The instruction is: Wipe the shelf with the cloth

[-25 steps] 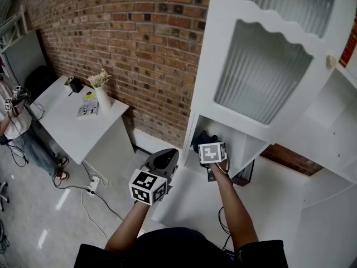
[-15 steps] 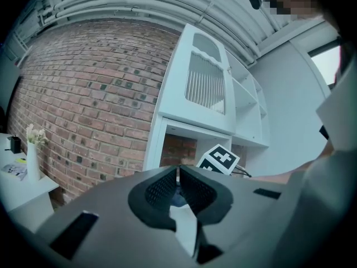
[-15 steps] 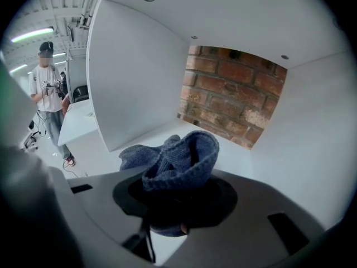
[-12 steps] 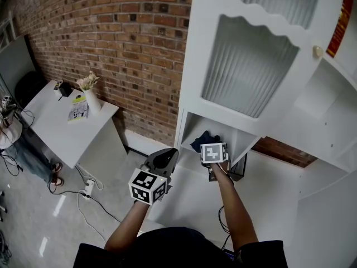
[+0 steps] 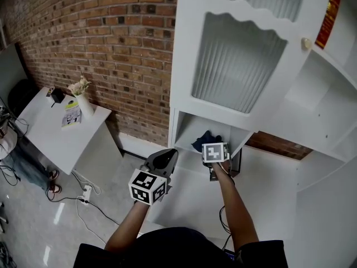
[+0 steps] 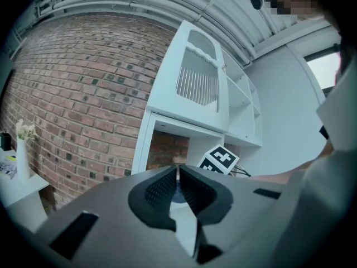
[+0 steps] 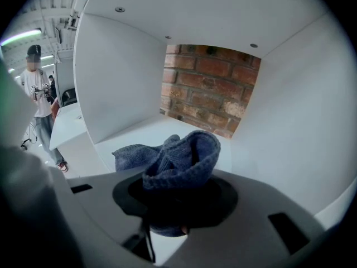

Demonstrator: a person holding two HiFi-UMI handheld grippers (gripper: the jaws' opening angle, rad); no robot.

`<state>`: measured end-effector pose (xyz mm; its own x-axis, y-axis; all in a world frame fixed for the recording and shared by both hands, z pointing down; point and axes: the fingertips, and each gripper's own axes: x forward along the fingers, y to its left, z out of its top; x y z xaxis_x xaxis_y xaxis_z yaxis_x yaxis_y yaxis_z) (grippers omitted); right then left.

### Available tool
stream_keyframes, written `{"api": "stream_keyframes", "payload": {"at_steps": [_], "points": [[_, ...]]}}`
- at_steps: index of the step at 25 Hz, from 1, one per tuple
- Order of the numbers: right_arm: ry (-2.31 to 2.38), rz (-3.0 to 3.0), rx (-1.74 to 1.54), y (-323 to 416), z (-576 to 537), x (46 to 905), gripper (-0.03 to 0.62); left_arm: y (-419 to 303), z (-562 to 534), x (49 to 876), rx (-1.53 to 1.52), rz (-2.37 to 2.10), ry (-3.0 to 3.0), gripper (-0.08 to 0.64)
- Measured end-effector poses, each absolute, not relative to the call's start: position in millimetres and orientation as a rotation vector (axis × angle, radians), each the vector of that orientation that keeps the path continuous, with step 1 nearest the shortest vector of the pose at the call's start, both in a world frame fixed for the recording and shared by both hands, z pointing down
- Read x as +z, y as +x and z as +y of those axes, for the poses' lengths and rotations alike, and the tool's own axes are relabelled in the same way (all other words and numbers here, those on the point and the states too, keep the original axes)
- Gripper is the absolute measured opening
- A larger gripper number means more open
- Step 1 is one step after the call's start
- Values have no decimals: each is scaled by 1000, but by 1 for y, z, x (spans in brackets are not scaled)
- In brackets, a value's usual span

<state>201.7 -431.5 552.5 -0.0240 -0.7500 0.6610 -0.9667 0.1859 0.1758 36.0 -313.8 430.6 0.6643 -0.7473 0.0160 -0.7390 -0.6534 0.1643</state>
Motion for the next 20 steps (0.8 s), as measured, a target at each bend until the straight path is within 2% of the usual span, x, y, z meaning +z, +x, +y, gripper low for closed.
{"api": "stream_keyframes", "payload": {"at_steps": [20], "points": [[1666,-1784,466,222,-428,554,156,53,-321,434,-71,-1148,2747,31]]}}
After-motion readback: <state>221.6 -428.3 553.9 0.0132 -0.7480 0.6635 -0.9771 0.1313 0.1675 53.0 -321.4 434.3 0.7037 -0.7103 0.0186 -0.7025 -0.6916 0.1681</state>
